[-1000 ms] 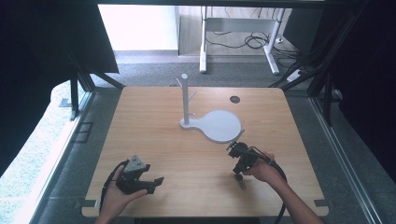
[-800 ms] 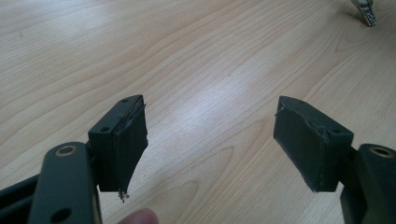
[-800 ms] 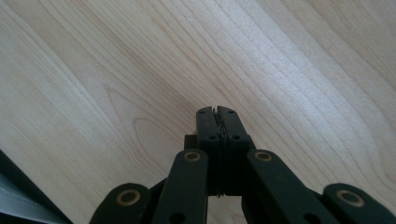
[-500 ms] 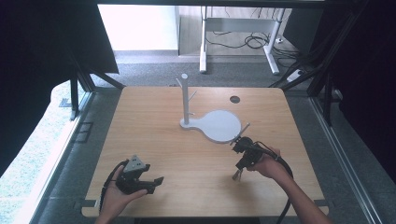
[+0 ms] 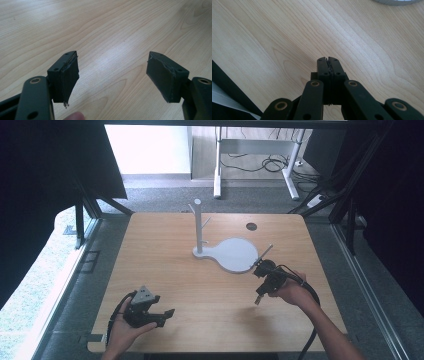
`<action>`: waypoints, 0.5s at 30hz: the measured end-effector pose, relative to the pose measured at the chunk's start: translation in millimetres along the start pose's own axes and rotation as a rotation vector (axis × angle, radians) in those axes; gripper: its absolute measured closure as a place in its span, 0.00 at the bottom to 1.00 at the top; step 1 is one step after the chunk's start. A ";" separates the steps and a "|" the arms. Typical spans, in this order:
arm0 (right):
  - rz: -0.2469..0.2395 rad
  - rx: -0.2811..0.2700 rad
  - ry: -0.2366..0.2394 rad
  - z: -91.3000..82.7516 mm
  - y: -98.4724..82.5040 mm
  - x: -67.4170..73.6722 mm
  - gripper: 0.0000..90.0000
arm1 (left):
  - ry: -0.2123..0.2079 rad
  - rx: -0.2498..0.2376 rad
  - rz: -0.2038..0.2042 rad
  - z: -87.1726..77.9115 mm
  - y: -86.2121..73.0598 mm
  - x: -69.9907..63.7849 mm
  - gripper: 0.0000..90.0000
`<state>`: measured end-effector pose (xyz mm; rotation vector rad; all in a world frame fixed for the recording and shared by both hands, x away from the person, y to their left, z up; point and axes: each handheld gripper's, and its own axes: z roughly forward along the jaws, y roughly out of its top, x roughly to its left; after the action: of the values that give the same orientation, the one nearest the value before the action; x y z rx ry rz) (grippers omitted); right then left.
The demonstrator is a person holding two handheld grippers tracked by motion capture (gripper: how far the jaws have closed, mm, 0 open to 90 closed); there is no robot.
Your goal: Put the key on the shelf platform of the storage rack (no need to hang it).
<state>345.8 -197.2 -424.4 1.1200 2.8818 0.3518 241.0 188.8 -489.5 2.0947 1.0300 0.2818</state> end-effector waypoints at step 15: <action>-0.005 -0.014 0.003 -4.7 7.5 -6.4 1.00 | -0.001 0.001 -0.003 1.1 0.0 -0.7 0.29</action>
<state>355.0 -197.1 -418.5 1.1107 2.8795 0.3728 241.1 187.7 -490.2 2.0941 1.0327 0.2785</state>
